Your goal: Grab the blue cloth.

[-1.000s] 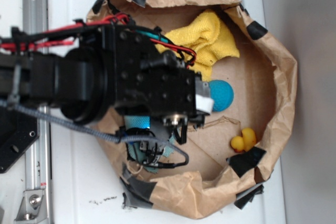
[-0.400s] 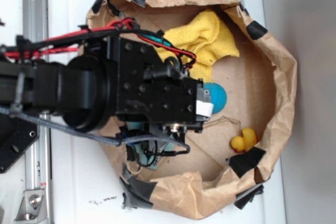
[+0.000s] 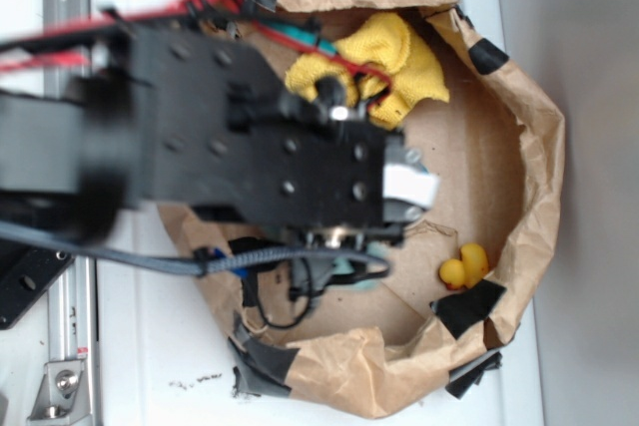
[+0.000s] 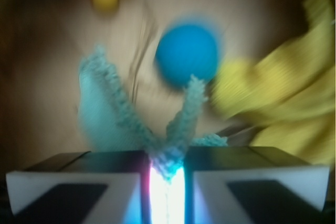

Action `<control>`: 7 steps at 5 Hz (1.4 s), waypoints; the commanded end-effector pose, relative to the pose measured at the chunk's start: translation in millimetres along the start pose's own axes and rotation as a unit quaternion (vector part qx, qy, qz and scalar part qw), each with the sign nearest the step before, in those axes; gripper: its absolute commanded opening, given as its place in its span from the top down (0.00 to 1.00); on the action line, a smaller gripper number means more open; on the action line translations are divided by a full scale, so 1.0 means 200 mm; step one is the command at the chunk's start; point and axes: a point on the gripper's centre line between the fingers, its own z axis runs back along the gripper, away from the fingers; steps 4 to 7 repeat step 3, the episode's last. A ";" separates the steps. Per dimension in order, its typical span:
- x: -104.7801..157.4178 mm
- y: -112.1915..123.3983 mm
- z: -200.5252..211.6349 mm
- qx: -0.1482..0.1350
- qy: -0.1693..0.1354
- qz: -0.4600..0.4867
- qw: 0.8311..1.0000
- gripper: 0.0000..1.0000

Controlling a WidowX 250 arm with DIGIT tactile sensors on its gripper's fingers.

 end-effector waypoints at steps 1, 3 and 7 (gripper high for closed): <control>0.07 0.02 0.55 0.007 -0.105 0.023 0.994 1.00; 0.02 -0.05 0.51 -0.008 -0.060 -0.001 0.998 1.00; 0.02 -0.05 0.51 -0.008 -0.060 -0.001 0.998 1.00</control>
